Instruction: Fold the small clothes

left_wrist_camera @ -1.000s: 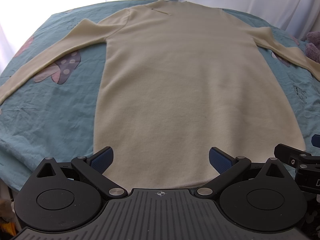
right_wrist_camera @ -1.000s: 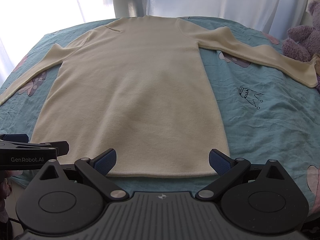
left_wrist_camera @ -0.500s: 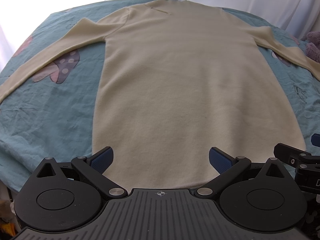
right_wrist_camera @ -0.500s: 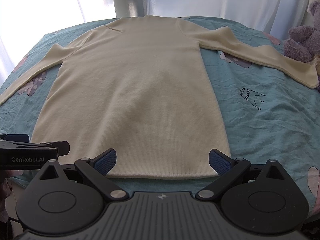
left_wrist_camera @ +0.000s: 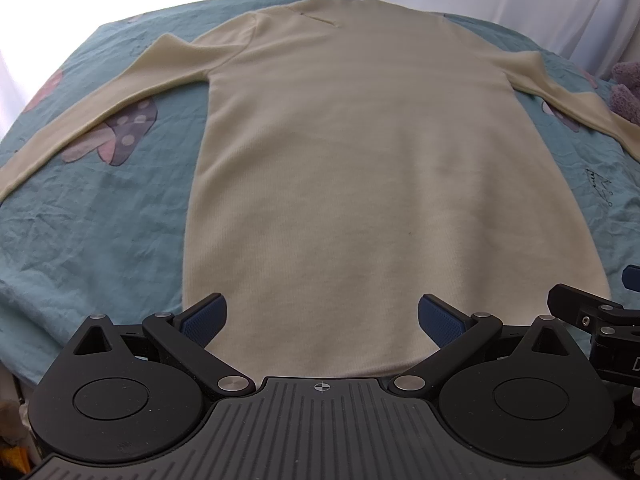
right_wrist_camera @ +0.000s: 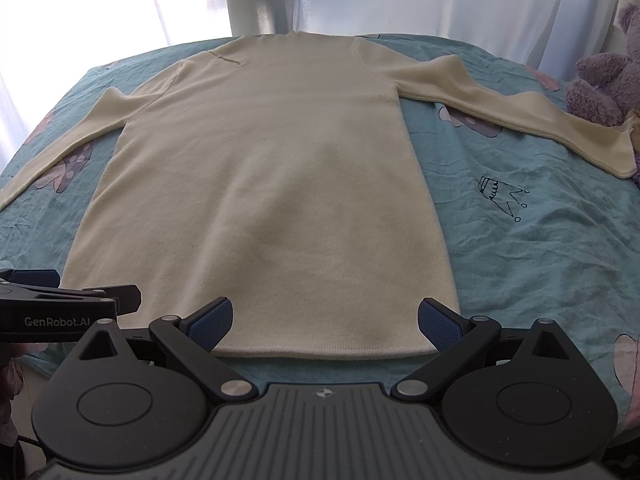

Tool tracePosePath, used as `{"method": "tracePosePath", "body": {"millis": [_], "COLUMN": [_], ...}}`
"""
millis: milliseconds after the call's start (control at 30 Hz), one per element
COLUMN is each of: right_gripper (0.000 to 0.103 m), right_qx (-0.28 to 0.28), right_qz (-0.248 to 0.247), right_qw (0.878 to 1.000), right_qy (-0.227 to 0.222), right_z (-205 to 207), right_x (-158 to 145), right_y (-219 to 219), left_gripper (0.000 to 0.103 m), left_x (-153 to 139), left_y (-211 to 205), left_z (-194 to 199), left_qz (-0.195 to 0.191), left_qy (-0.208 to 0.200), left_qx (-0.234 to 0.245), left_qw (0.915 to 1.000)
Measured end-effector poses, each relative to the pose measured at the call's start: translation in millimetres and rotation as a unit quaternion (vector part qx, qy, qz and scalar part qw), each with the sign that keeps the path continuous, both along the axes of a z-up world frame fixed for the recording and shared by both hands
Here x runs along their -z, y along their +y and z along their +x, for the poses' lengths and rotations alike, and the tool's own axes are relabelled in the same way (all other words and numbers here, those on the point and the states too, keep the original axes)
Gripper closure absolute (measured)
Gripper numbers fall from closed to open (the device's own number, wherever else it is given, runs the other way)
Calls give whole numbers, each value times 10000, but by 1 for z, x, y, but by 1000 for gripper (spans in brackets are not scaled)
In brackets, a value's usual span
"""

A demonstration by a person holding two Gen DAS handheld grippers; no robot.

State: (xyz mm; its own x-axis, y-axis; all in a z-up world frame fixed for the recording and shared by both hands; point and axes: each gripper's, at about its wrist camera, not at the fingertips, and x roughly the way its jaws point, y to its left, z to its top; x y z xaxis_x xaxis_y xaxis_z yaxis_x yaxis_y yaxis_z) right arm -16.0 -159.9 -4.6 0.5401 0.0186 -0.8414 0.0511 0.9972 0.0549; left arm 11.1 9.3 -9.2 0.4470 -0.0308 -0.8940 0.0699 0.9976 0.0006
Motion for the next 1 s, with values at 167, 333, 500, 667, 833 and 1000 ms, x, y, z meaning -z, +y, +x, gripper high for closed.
{"method": "tracePosePath", "body": {"millis": [167,333,500,667,833,1000], "right_gripper": [4,4,4,4,4,4], "right_qx": [-22,-43,-58,-59,-78,-39], "right_qz": [2,15,16,34,121,639], "right_qw": [10000,10000,10000,10000,9999,9970], "right_qy": [-6,-3,14,52,50,-435], "right_z": [0,0,2,4,5,6], "right_x": [-1,-1,0,2,4,-3], "right_y": [1,1,1,2,0,-18], "left_gripper": [0,0,0,0,0,0], "left_x": [0,1,1,3,5,6], "left_y": [1,1,2,3,3,5], "left_z": [-1,-1,0,1,4,10], "left_qz": [-2,-3,-12,-23,-27,-88], "left_qy": [11,23,56,107,149,153], "left_qx": [-9,-15,-27,-55,-39,-41], "left_qw": [10000,10000,10000,9999,9999,9998]}}
